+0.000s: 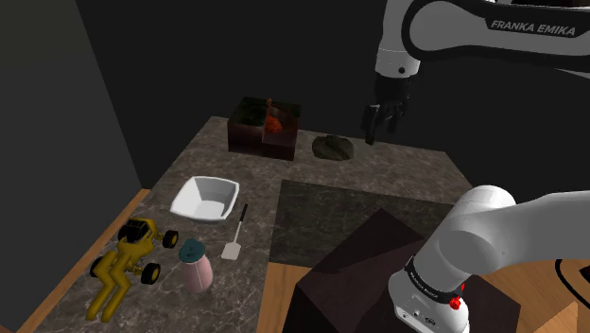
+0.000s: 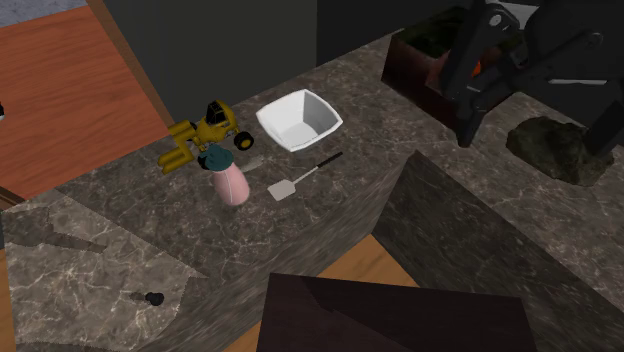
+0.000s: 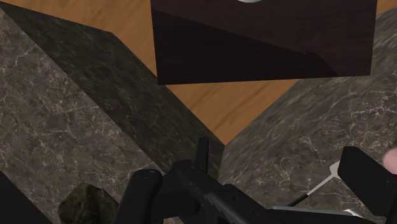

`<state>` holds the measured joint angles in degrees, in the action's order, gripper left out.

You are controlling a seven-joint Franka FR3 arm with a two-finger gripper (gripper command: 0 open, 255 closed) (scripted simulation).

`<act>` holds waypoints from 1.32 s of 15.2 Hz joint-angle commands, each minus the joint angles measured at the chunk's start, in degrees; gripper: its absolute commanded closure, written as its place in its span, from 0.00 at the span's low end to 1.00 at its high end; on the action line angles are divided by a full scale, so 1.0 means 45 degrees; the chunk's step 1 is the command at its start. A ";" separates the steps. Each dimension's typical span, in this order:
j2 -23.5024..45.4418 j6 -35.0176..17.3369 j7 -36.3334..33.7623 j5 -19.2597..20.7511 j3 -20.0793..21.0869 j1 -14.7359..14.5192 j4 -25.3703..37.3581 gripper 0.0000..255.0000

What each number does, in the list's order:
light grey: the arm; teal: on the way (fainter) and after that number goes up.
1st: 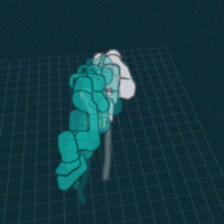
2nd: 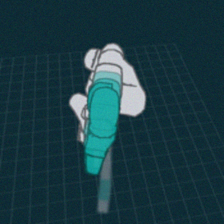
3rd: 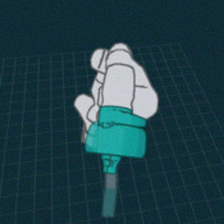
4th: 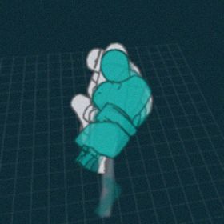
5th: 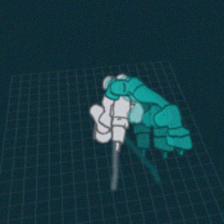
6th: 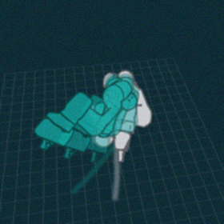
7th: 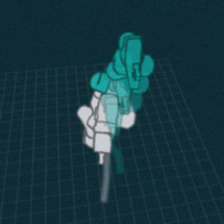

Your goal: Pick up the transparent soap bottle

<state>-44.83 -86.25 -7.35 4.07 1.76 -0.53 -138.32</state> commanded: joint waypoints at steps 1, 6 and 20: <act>0.0000 0.0000 0.0000 0.0000 0.0000 0.0000 0.0000 0.00; 0.1604 -0.1231 -0.1295 -0.0904 0.0912 -0.0310 -0.0089 0.00; 0.7623 -0.4403 -0.4575 -0.2288 0.3072 -0.1004 0.1769 0.00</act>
<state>-12.72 -105.24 -27.24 -6.22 15.27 -5.04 -131.42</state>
